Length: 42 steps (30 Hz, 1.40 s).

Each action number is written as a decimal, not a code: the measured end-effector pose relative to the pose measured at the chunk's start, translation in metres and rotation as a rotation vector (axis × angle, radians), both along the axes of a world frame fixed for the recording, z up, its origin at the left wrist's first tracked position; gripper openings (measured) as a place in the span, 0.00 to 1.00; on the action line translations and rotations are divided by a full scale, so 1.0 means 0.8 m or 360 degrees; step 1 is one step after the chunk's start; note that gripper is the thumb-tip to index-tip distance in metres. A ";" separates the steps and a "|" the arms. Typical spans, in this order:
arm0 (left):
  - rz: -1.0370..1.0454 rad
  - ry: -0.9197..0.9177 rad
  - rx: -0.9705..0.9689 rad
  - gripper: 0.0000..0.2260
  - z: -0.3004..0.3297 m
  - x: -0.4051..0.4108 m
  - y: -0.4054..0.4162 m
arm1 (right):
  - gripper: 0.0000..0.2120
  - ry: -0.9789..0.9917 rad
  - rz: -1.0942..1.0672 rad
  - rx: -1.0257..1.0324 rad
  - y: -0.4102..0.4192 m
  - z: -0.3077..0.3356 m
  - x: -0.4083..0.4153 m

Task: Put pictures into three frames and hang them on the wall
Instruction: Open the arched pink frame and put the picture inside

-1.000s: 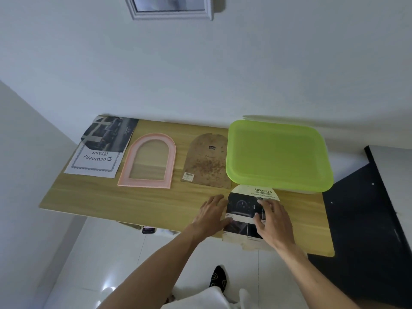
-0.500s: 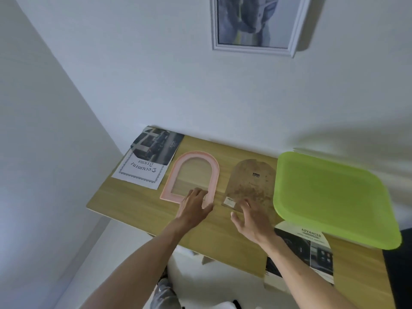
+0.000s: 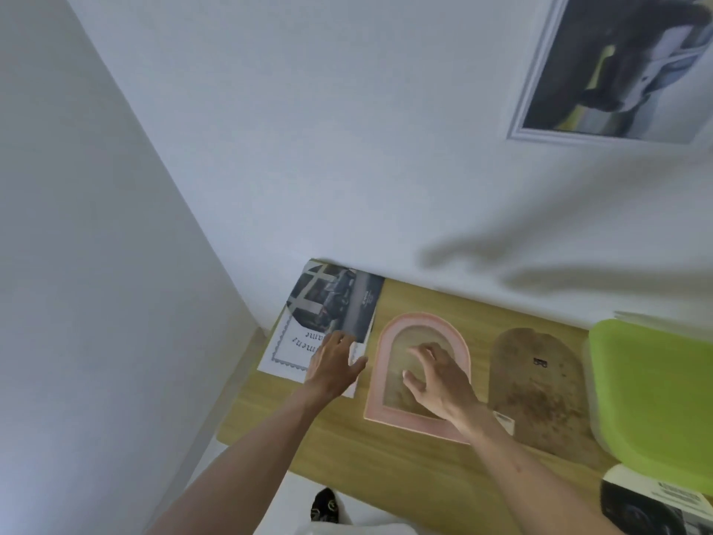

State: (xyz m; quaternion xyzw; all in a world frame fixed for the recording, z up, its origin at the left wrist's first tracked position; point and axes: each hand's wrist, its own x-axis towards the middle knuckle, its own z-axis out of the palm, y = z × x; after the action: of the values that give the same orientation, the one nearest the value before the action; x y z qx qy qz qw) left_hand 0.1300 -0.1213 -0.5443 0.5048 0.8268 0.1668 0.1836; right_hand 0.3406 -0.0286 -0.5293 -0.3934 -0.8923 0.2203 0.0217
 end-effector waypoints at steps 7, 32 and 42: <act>-0.0036 0.0094 -0.0046 0.22 -0.012 -0.118 0.015 | 0.23 -0.0110 0.0018 0.0004 0.006 -0.004 -0.113; -0.0635 0.0470 0.0243 0.20 -0.075 -0.210 0.013 | 0.08 -0.0003 0.0416 0.0253 0.030 -0.055 -0.230; -0.0685 0.0539 0.0680 0.03 -0.032 -0.196 0.037 | 0.15 0.0374 0.0398 0.0624 0.023 -0.015 -0.219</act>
State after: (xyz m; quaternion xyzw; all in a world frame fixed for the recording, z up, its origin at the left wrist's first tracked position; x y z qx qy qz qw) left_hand -0.0272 -0.0921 -0.5696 0.7151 0.6666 0.2076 -0.0350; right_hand 0.1657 -0.0101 -0.5414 -0.2399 -0.9510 0.0884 0.1736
